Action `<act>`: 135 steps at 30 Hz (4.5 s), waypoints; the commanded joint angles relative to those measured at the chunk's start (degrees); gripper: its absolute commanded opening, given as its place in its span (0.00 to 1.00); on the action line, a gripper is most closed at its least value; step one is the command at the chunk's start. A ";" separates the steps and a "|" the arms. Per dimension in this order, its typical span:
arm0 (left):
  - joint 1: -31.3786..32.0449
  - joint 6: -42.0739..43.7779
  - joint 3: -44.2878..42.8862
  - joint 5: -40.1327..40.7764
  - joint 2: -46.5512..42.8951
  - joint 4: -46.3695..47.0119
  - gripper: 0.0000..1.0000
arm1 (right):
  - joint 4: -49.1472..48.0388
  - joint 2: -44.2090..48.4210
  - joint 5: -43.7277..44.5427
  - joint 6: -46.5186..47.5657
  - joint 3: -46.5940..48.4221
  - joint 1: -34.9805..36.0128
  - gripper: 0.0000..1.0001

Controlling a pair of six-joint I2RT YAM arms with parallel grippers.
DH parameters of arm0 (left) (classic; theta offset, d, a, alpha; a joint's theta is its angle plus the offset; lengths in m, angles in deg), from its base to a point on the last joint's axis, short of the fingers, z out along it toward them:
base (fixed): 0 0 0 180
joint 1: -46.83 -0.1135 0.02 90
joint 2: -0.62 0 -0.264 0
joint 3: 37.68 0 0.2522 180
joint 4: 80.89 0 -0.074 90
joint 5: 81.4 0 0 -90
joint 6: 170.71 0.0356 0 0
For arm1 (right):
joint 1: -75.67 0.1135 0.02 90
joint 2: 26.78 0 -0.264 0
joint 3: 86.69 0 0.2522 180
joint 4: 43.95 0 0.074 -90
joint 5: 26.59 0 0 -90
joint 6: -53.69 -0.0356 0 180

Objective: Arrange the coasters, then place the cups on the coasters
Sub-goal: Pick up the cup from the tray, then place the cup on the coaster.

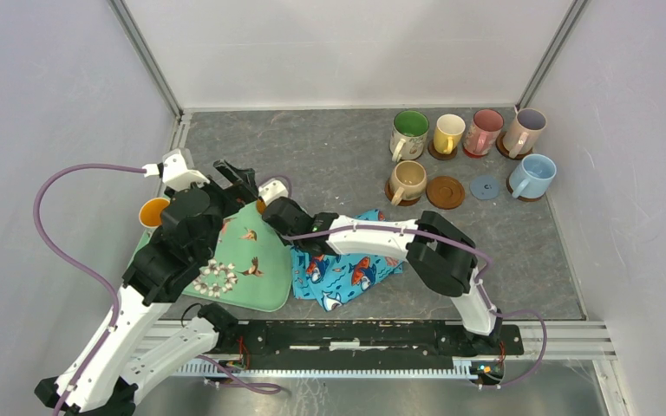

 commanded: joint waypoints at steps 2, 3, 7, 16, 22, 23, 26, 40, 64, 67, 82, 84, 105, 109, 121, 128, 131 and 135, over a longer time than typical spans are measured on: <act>0.15 1.80 -0.38 0.86 -0.08 3.05 1.00 | 0.36 0.06 0.03 3.28 4.45 -0.11 0.07; 0.15 1.80 -0.39 0.94 -0.06 3.05 1.00 | 0.63 0.27 0.13 3.61 4.71 -0.15 0.02; 0.15 1.71 -0.39 1.05 -0.02 3.18 1.00 | 0.73 2.10 0.29 5.22 5.15 -0.17 0.00; 0.11 2.28 -0.07 1.21 -0.71 4.93 1.00 | -1.03 7.96 0.52 7.83 4.15 -0.62 0.00; 0.15 2.70 0.87 1.14 -1.70 6.25 1.00 | -3.06 13.90 0.68 8.79 0.90 -1.46 0.00; 0.15 2.69 1.04 1.13 -1.75 6.31 1.00 | -3.46 14.88 0.69 8.88 0.22 -1.57 0.00; 0.16 2.45 1.64 1.06 -2.00 6.63 1.00 | -4.26 17.84 0.68 9.16 -1.46 -2.22 0.00; 0.15 2.42 4.64 0.10 -2.89 7.59 1.00 | -5.50 34.29 4.18 9.65 -12.97 -9.82 0.00; 0.15 4.10 9.45 -3.61 1.45 12.13 1.00 | -0.74 58.73 8.27 11.70 -33.71 -41.64 0.00; 0.15 4.72 9.83 -4.16 1.88 12.75 1.00 | -1.82 58.86 6.69 11.38 -35.58 -47.25 0.00; 0.15 8.99 14.68 -6.41 3.21 17.47 1.00 | -16.75 52.69 0.66 7.24 -44.78 -62.56 0.00; 0.15 9.62 15.34 -6.34 3.22 17.92 1.00 | -19.21 51.35 0.64 7.09 -45.47 -63.34 0.00; 0.15 10.94 16.33 -6.51 3.47 18.73 1.00 | -25.81 41.22 -2.63 6.44 -45.17 -69.17 0.00; 0.13 10.94 16.27 -6.69 3.76 18.82 1.00 | -27.12 40.15 -3.37 6.26 -45.75 -69.57 0.00; 0.15 11.12 16.30 -6.39 3.88 18.56 1.00 | -29.40 37.32 -5.60 5.72 -46.10 -70.37 0.00; 0.15 11.09 16.30 -6.18 4.05 18.56 1.00 | -28.78 36.23 -5.60 5.82 -46.44 -70.70 0.00; 0.15 11.14 16.22 -6.21 4.17 18.49 1.00 | -28.30 36.10 -6.00 5.65 -46.45 -70.81 0.00; 0.12 11.11 16.16 -6.17 4.23 18.54 1.00 | -27.11 36.14 -6.17 5.30 -46.23 -70.81 0.00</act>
